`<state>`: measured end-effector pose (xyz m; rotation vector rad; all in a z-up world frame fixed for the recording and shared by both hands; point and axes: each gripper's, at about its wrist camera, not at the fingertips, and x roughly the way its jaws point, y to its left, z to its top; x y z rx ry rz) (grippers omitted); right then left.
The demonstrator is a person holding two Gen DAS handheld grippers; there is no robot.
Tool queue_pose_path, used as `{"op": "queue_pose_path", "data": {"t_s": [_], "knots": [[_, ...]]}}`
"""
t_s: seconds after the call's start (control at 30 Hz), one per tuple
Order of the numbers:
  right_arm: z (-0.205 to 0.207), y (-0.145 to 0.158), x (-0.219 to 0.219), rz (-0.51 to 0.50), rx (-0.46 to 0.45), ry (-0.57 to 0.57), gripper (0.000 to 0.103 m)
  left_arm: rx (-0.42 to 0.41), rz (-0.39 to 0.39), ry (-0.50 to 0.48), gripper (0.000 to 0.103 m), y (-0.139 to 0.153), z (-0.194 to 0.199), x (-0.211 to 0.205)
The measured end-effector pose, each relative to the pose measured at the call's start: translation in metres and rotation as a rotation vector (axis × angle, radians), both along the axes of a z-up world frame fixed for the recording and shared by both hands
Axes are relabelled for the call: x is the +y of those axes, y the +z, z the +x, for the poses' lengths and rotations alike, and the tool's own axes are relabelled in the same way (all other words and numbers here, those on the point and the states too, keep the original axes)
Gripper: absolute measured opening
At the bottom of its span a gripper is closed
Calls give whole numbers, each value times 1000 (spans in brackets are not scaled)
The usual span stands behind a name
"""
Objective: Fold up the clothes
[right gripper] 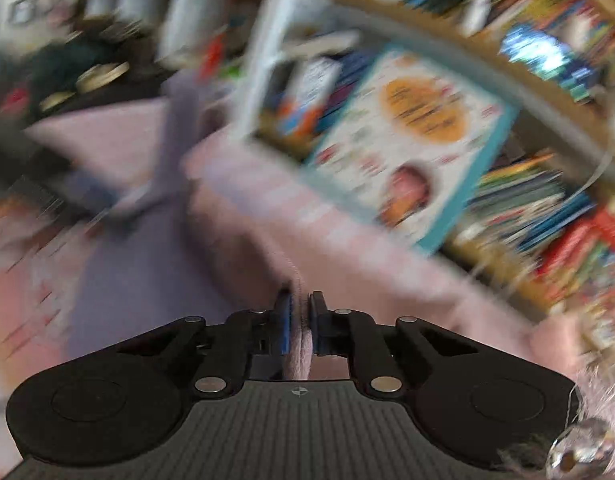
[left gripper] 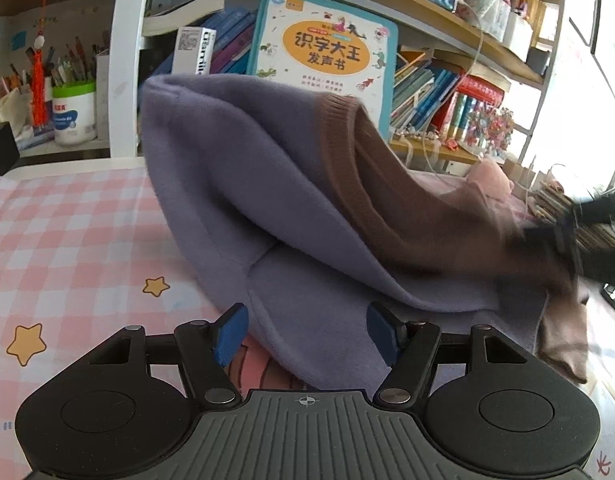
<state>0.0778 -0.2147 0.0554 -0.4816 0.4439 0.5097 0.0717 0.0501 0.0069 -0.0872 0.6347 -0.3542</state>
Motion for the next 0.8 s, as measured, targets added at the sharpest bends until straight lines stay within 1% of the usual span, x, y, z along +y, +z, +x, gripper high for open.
{"op": "queue_pose_path", "data": {"t_s": [0.1,0.13,0.3,0.33,0.4,0.43,0.47,0.5,0.53,0.57,0.6,0.67,0.8], "knots": [[34,24,-3,28,-128,-97,8,-13,-9,-27,67,4,-4,-5],[45,31,-4,32,-172,-129,6,-18,-12,-39,67,6,-5,-8],[128,26,6,-80,-284,-257,6,-32,-37,-110,67,10,-7,-21],[144,19,6,-102,-260,-271,8,-29,-42,-119,67,9,-7,-24],[176,3,5,-144,-208,-298,23,-26,-33,-127,67,7,-5,-30],[183,-1,0,-130,-164,-309,36,-26,-24,-130,67,5,-5,-33],[191,-5,-5,-114,-120,-320,40,-26,-15,-135,67,4,-5,-35],[198,-9,-10,-98,-77,-330,41,-24,-7,-142,67,2,-6,-37],[198,-10,-16,-71,-49,-332,41,-20,-2,-151,67,1,-6,-39],[193,-9,-23,-40,-31,-334,44,-17,3,-160,67,-1,-7,-40],[181,-8,-30,-25,-24,-330,46,-13,8,-170,67,-2,-7,-42],[157,-6,-43,4,-13,-321,49,-12,27,-186,68,-4,-9,-46],[90,-4,-63,1,16,-281,50,-43,103,-242,68,-3,-18,-56]]}}
